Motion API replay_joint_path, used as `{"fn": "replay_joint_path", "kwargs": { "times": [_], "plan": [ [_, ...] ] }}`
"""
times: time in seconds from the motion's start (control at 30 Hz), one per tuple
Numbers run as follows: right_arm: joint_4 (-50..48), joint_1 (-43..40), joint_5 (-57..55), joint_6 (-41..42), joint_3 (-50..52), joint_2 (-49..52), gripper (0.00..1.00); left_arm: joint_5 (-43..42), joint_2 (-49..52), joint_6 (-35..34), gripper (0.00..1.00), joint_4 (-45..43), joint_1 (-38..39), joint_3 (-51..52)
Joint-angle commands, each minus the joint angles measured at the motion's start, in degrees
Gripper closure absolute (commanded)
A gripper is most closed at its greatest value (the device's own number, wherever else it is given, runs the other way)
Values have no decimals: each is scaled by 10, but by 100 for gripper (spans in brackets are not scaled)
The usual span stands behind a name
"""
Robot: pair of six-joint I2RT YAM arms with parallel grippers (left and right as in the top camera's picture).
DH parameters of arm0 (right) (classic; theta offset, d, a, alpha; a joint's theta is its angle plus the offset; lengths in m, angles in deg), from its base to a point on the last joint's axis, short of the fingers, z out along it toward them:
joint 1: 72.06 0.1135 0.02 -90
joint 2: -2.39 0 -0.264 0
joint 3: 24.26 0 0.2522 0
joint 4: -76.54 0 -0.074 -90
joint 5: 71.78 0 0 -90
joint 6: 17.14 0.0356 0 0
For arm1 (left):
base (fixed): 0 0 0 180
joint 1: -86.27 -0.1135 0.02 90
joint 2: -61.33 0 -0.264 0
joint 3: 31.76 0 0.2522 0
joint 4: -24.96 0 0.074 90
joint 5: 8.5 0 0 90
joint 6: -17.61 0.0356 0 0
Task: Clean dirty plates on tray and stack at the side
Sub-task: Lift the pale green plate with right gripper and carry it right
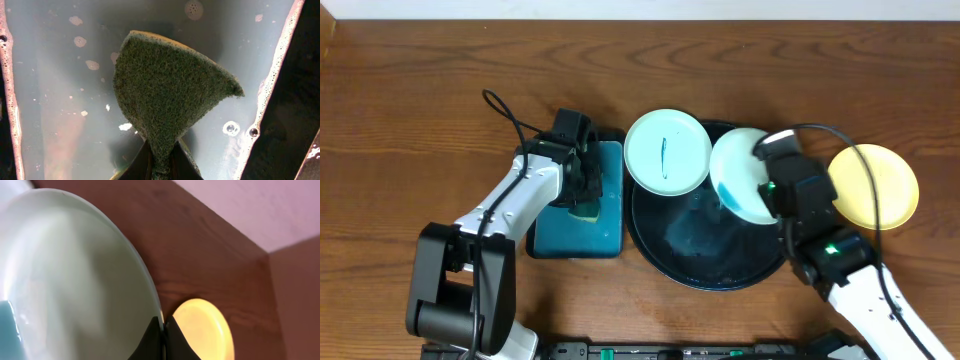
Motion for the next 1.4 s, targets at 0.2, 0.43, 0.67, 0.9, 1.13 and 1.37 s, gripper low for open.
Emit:
{"fn": "replay_joint_path", "kwargs": {
  "times": [0.2,0.43,0.67,0.9,1.13,1.37],
  "plan": [
    [-94,94,-228,-71,-15,58,99,7,0,5,92,3,-2,4],
    [-153,144,-247,-118,-15,64,99,7,0,5,92,3,-2,4],
    [-164,165,-289,-185,-15,64,99,7,0,5,92,3,-2,4],
    [-165,165,-292,-205,-15,64,99,7,0,5,92,3,-2,4],
    [-168,165,-292,-202,-14,65,99,7,0,5,92,3,-2,4],
    [-142,132,-276,4,-14,65,99,7,0,5,92,3,-2,4]
  ]
}}
